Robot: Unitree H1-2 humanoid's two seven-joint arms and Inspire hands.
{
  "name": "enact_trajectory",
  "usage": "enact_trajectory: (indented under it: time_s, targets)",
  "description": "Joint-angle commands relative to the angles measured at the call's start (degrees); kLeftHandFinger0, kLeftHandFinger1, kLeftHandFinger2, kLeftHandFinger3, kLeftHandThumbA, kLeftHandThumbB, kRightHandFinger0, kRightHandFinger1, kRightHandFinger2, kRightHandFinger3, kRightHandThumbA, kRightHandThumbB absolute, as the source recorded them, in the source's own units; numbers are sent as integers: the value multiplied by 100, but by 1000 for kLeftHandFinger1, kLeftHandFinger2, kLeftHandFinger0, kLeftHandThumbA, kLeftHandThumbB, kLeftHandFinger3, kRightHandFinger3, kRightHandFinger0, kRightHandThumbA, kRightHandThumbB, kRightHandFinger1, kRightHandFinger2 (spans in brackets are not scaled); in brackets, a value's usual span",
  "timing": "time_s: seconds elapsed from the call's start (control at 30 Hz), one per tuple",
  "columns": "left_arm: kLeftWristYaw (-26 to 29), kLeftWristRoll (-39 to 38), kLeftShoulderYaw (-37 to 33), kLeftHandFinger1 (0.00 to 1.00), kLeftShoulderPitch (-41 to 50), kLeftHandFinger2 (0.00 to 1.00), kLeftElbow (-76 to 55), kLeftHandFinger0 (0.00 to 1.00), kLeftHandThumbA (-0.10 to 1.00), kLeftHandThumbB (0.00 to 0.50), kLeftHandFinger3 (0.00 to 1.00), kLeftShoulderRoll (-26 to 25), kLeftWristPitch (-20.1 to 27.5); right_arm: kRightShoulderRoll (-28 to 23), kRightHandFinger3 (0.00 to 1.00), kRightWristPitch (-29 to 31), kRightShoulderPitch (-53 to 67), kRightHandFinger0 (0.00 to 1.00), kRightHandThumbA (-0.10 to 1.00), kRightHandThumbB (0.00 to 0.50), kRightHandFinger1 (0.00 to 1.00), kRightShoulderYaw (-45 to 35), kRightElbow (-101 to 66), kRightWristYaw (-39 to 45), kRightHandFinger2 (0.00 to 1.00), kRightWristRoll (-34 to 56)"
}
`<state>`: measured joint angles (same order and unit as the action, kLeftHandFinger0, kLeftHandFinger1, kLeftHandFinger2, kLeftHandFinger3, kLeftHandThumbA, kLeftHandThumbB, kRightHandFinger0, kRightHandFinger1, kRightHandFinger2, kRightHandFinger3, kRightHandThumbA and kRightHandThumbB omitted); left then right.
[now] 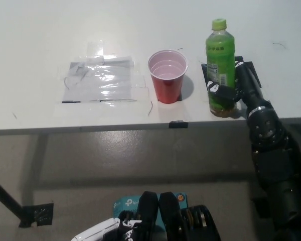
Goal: The robot uses its right hand to pick up a bottle kept in the middle of the desk and tilt it into a cup kept next to it to pour water out
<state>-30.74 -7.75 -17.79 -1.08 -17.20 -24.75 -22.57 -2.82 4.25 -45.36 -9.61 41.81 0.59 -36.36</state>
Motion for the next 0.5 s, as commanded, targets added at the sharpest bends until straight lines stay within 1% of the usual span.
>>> enact_trajectory:
  time_s: [0.0, 0.03, 0.07, 0.1, 0.13, 0.17, 0.2, 0.23, 0.3, 0.37, 0.4, 0.43, 0.47]
  targets:
    - [-32, -16, 57, 1000, 14, 1000, -213, 1000, 344, 500, 1000, -70, 26, -353, 317, 2268, -635, 296, -100, 41, 195, 843, -145, -3096, 58, -795]
    - [-39, -14, 54, 1000, 8, 1000, -200, 1000, 341, 500, 1000, -74, 36, -306, 322, 2268, -597, 343, -100, 24, 249, 799, -105, -3363, 29, -821]
    - [-34, -20, 59, 1000, 10, 1000, -200, 1000, 337, 500, 1000, -64, 36, -291, 333, 2260, -564, 427, -100, 10, 343, 795, -90, -3490, 45, -839]
    - [-29, -20, 60, 1000, 12, 1000, -210, 1000, 336, 500, 1000, -60, 29, -281, 348, 2248, -540, 489, -100, 5, 401, 793, -81, -3567, 57, -859]
    - [-19, -6, 60, 1000, 15, 1000, -206, 1000, 344, 500, 1000, -55, 52, -266, 342, 2222, -521, 623, -100, 0, 558, 787, -60, -3642, 112, -842]
    - [-16, 17, 55, 1000, 16, 1000, -181, 1000, 360, 500, 1000, -60, 77, -241, 346, 2205, -496, 672, -100, 0, 623, 767, -1, -3783, 116, -819]
    - [-1, 16, 71, 1000, 50, 1000, -202, 1000, 359, 500, 1000, -68, 73, -182, 351, 2195, -491, 703, -100, 0, 663, 728, 41, -3816, 123, -749]
    - [2, 27, 70, 1000, 57, 1000, -222, 1000, 358, 500, 1000, -80, 57, -116, 349, 2171, -477, 723, -100, 3, 683, 647, 81, -3871, 135, -644]
    - [-24, 44, 49, 1000, 33, 1000, -205, 1000, 361, 500, 1000, -101, 64, -28, 350, 2165, -456, 743, -100, 0, 693, 513, 194, -4050, 141, -491]
    - [-28, 30, 55, 1000, 27, 1000, -180, 1000, 354, 500, 1000, -97, 56, 56, 388, 2163, -413, 761, -65, 0, 713, 382, 297, -4183, 177, -332]
    - [-30, 28, 58, 1000, 30, 1000, -187, 1000, 356, 500, 1000, -102, 53, 94, 397, 2117, -390, 745, -22, 0, 694, 328, 315, -4185, 163, -260]
    - [-32, 24, 61, 1000, 32, 1000, -190, 1000, 356, 500, 1000, -103, 56, 104, 401, 2105, -386, 712, -8, 0, 667, 318, 328, -4196, 137, -233]
    - [-34, 25, 63, 1000, 34, 1000, -181, 1000, 354, 500, 1000, -102, 79, 112, 428, 2128, -376, 697, -59, 0, 664, 289, 396, -4155, 138, -152]
